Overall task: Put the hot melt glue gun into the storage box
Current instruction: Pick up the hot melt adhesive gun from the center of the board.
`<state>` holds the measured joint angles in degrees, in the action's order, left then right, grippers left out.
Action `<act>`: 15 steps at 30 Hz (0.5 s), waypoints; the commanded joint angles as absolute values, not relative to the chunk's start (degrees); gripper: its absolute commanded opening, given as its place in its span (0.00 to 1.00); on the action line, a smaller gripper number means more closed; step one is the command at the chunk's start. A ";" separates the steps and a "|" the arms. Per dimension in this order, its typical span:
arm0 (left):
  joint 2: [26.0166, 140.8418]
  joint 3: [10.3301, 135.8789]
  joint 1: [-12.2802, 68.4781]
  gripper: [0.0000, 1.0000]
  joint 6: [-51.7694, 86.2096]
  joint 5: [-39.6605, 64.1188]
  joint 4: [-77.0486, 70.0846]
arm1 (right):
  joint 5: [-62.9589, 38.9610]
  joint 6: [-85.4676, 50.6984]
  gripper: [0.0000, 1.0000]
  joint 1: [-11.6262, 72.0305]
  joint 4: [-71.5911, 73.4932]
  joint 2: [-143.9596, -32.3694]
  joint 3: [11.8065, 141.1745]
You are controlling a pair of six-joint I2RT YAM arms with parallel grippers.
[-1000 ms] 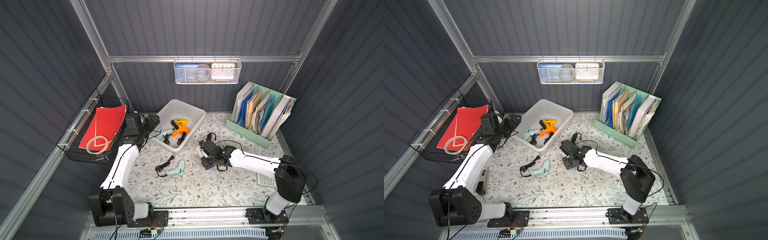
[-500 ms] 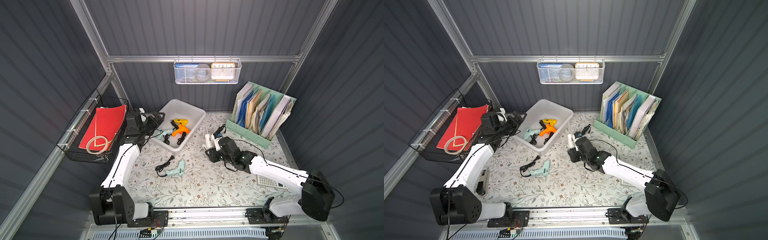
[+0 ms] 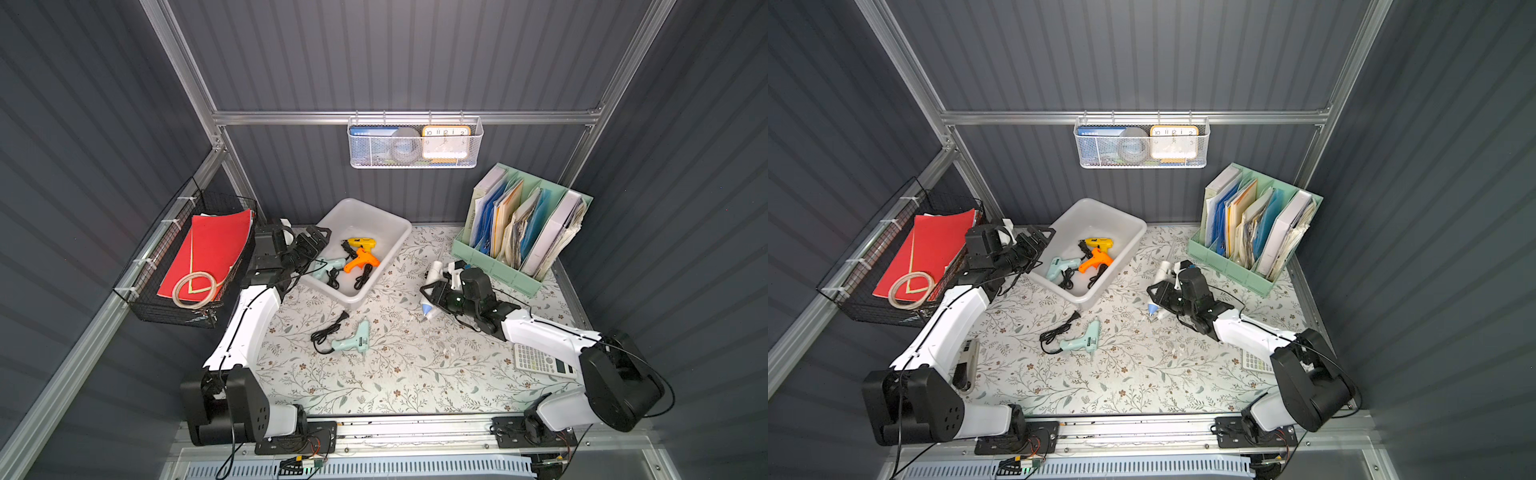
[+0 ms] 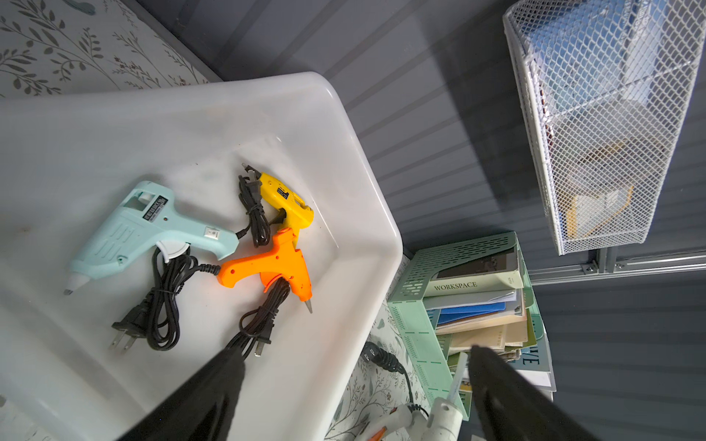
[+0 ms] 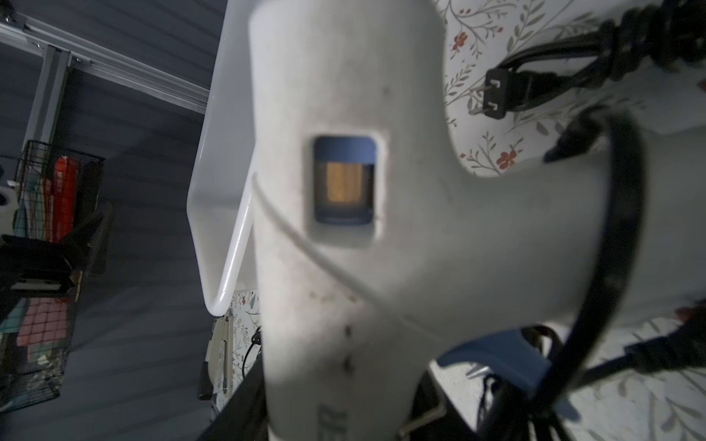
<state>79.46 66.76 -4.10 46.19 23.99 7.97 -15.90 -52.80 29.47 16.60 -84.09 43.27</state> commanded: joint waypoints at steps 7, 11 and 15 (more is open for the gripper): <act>80.79 69.18 -3.71 0.97 44.26 24.28 10.11 | -35.60 -72.55 0.00 26.75 53.49 -98.84 40.61; 80.51 69.28 -3.65 0.97 43.81 23.42 10.78 | -41.92 -84.21 0.00 26.51 80.73 -112.28 44.50; 79.82 69.70 -3.53 0.97 42.94 22.52 12.06 | -44.49 -83.69 0.00 27.50 80.82 -114.58 49.32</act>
